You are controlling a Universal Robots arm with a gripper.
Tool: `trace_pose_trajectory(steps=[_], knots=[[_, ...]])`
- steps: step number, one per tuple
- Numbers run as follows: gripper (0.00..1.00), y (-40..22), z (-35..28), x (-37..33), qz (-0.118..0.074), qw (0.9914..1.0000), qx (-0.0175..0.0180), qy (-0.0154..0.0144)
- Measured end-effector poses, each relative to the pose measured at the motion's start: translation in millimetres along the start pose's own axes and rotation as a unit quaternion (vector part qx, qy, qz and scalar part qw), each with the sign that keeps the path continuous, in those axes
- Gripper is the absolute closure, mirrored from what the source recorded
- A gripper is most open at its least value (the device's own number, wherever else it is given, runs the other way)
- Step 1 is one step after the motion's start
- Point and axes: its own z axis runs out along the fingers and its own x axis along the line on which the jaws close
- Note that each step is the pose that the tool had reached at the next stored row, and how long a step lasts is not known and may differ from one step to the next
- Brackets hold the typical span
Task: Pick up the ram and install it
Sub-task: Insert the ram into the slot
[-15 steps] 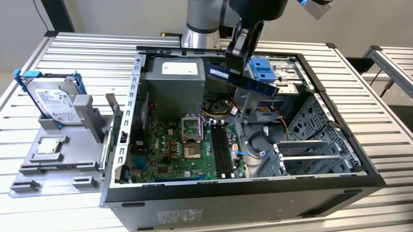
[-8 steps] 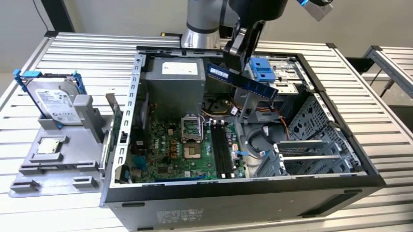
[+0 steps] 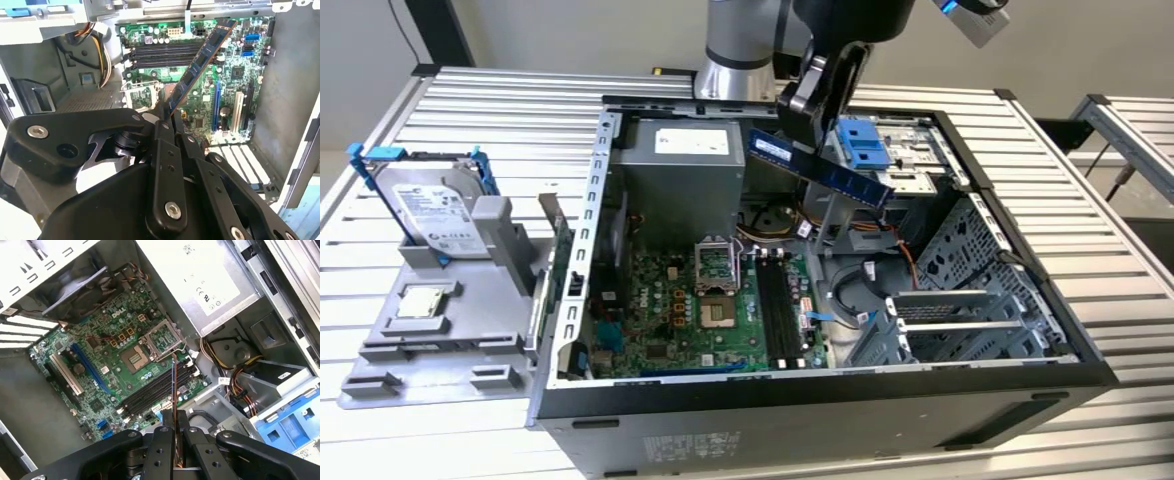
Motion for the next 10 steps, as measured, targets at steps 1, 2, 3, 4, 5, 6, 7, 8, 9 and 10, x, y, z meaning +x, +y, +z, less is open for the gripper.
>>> trace_pose_trajectory(steps=[1,2,3,4,5,6,7,8,9,10], knots=[[1.0,0.0,0.0,0.0,0.004,0.99999,-0.0002,0.0],[1.0,0.0,0.0,0.0,0.007,0.99998,-0.0003,0.0001],[1.0,0.0,0.0,0.0,0.011,0.99994,-0.0005,0.0002],[1.0,0.0,0.0,0.0,0.014,0.9999,-0.0007,0.0002],[1.0,0.0,0.0,0.0,0.018,0.99984,-0.0008,0.0003],[1.0,0.0,-0.1,0.0,0.021,0.99978,-0.0009,0.0005],[1.0,0.0,-0.1,0.0,0.025,0.9997,-0.0011,0.0005],[1.0,0.0,-0.1,0.0,0.028,0.9996,-0.0012,0.0006],[1.0,0.0,0.0,0.0,0.032,0.99949,-0.0013,0.0005],[1.0,0.0,0.0,0.0,0.036,0.99937,-0.0014,0.0005]])
